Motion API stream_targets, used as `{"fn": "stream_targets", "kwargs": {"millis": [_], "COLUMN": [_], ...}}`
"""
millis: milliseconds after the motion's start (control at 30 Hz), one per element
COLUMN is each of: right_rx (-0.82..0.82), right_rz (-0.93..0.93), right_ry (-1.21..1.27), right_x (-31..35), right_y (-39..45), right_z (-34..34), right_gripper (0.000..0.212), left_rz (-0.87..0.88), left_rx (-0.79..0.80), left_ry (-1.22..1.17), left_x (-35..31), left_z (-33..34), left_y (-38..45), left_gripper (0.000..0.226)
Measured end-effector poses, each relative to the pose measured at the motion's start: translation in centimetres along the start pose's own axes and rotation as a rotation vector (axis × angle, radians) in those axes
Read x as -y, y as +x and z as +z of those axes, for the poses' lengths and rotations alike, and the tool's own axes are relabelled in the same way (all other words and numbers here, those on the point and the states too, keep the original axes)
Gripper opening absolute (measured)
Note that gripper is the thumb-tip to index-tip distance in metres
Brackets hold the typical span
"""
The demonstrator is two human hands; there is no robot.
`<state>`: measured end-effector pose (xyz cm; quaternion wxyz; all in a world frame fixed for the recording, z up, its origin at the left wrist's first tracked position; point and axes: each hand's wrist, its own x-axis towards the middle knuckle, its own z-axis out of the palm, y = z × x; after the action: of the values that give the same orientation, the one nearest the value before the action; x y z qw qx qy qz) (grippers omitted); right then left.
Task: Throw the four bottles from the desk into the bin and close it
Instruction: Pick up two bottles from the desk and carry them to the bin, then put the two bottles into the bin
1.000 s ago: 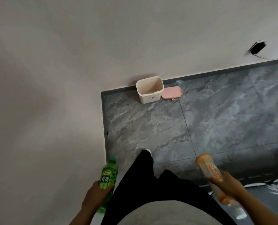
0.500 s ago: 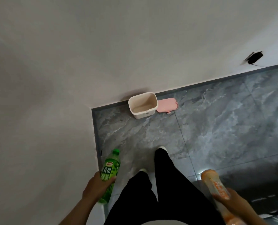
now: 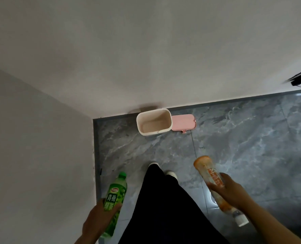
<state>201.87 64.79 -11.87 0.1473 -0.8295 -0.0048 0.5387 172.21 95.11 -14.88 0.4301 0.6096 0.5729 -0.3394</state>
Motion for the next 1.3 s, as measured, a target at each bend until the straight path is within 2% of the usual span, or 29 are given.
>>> {"fn": "stream_targets", "kwargs": {"millis": [200,300,367,600,800,1033,1300], "right_rx": [-0.031,-0.011,0.020,0.046,0.026,0.004,-0.042], "right_rz": [-0.053,-0.113,-0.164,-0.286,-0.365,-0.504,-0.620], "right_ry": [-0.036,-0.050,-0.087,-0.325,-0.454,-0.586,-0.714], "right_x": [7.0,9.7,11.0,13.2,12.8,12.9,15.2], "right_y": [6.4,10.1,13.1,24.7,34.2,41.6,45.5], "right_z": [-0.5,-0.5,-0.3,0.1,1.1,3.1,5.0], "right_gripper": [0.069,0.066,0.064,0.070,0.075,0.078,0.080], "left_rz": [0.080,0.199,0.251,0.448,0.641,0.686,0.744], "left_rx": [0.008,-0.057,-0.090,-0.229,-0.386,-0.419,-0.460], "left_ry": [0.030,0.062,0.118,0.599,0.953,1.061,1.103], "left_x": [-7.4,-11.6,-14.4,-23.4,-29.6,-31.2,-30.7], "left_z": [-1.6,-1.9,-1.6,1.2,5.3,10.9,11.4], "left_y": [7.2,10.9,14.0,25.6,36.6,45.8,50.3], "left_gripper": [0.074,0.049,0.044,0.079,0.083,0.082,0.064]}}
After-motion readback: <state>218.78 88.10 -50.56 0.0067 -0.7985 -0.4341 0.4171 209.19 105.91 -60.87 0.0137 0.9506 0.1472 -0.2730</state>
